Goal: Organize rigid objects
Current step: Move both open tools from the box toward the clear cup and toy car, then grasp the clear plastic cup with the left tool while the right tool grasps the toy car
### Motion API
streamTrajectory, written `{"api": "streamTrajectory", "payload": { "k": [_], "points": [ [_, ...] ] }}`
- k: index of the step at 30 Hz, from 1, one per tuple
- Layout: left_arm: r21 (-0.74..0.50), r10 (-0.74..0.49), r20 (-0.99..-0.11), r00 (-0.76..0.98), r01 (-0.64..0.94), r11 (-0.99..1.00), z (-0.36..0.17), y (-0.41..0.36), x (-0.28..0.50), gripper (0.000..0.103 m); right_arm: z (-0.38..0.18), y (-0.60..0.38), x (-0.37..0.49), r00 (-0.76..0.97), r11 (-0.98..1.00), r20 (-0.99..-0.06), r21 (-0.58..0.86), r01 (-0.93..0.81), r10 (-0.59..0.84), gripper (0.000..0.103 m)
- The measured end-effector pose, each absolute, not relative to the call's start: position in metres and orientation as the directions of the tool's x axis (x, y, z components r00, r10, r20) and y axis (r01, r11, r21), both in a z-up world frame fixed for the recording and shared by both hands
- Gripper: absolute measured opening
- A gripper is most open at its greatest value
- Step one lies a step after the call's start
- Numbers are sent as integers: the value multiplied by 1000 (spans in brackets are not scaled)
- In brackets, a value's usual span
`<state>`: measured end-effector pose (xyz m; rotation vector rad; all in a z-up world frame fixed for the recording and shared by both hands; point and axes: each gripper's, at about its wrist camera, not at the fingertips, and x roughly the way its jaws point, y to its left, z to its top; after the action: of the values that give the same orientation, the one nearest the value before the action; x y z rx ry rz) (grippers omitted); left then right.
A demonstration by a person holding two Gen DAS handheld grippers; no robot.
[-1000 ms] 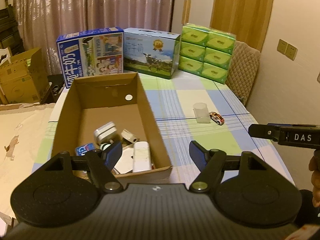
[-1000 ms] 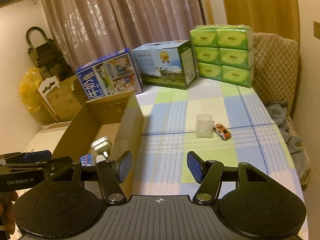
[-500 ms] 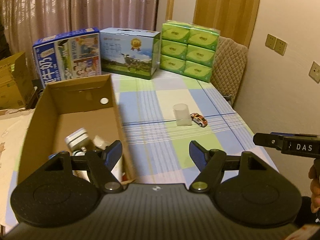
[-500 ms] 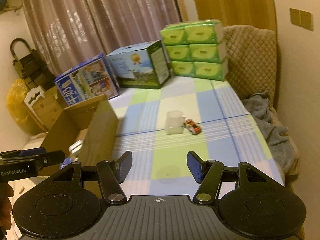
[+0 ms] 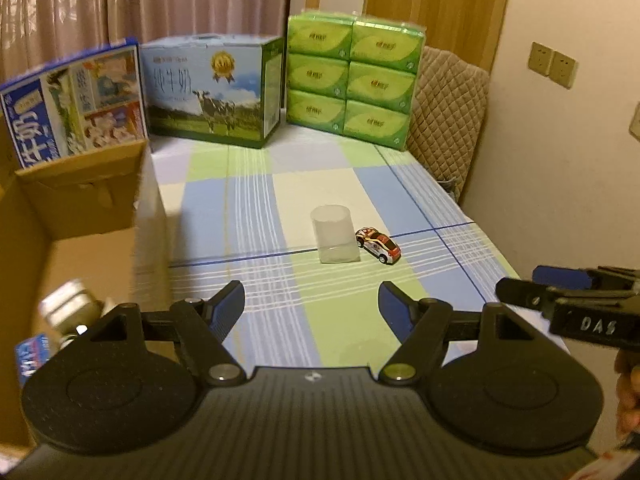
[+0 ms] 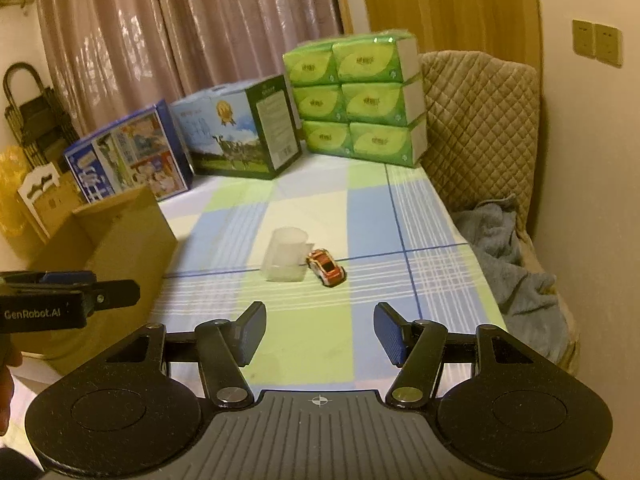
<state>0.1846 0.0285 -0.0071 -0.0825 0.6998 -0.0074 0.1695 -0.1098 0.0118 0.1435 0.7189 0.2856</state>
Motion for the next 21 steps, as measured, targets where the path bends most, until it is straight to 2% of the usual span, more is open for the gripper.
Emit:
{"api": "streamTrajectory", "payload": {
  "k": [3,7,9,14,16,21],
  "points": [
    [-82,-44,-646,762,-12,997,-22,23,206,70,-9,-112,193,703,951,-641,224,-212,308,57],
    [-15,-28,-651,759,24,1000,-41,13,233,70,-30,-110,222,696,950,-646,211,-230,312,57],
    [19,25,-664,747,-16,1000,-51,10,247,70,-38,-107,235,695,949,-647,197,-246,315,56],
    [67,87,-686,723,-57,996,-64,-2,271,70,-51,-94,262,706,953,-655,76,-293,269,47],
    [34,31,-682,730,-10,999,-63,-8,275,70,-56,-96,271,703,954,-656,93,-285,274,47],
    [-38,-12,-694,720,-19,999,-64,-10,289,71,-64,-105,289,695,954,-658,140,-266,290,47]
  ]
}}
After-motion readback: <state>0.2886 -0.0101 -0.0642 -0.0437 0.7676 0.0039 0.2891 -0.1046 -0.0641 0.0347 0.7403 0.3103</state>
